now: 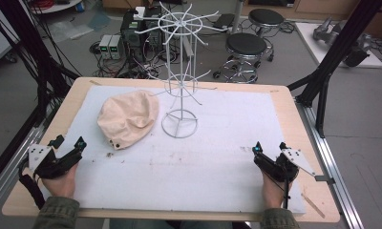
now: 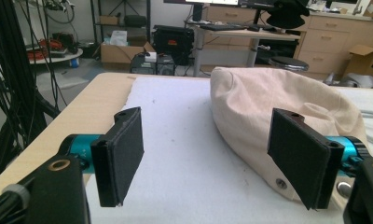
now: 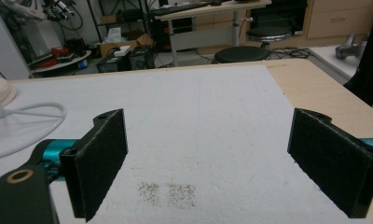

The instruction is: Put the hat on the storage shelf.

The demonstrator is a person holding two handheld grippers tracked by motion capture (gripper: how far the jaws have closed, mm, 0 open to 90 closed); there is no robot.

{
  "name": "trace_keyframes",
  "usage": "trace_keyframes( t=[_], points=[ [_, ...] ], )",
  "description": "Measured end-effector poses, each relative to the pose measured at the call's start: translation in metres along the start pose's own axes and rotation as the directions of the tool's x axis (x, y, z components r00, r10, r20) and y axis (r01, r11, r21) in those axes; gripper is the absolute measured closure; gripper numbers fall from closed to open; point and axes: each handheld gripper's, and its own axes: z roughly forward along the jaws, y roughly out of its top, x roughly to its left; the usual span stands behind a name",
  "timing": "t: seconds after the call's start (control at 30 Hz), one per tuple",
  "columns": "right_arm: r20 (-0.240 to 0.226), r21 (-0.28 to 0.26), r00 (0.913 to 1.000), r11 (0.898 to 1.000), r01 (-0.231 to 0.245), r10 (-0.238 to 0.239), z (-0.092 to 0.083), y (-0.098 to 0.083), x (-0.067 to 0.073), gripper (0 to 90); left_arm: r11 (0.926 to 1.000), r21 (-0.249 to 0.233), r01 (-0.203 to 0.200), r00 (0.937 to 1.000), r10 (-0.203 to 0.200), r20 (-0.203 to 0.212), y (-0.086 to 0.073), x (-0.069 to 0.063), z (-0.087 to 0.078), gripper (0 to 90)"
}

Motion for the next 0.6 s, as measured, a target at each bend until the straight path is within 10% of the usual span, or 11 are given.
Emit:
trace_keyframes(
  t=[0.6],
  points=[
    [0.021,0.014,0.9992,0.999,0.033,-0.033,0.0,0.0,0.0,10.9,0.9995,-0.008,-0.031,0.999,0.031,0.031,0.043,-0.019,0.021,31.0]
  ],
)
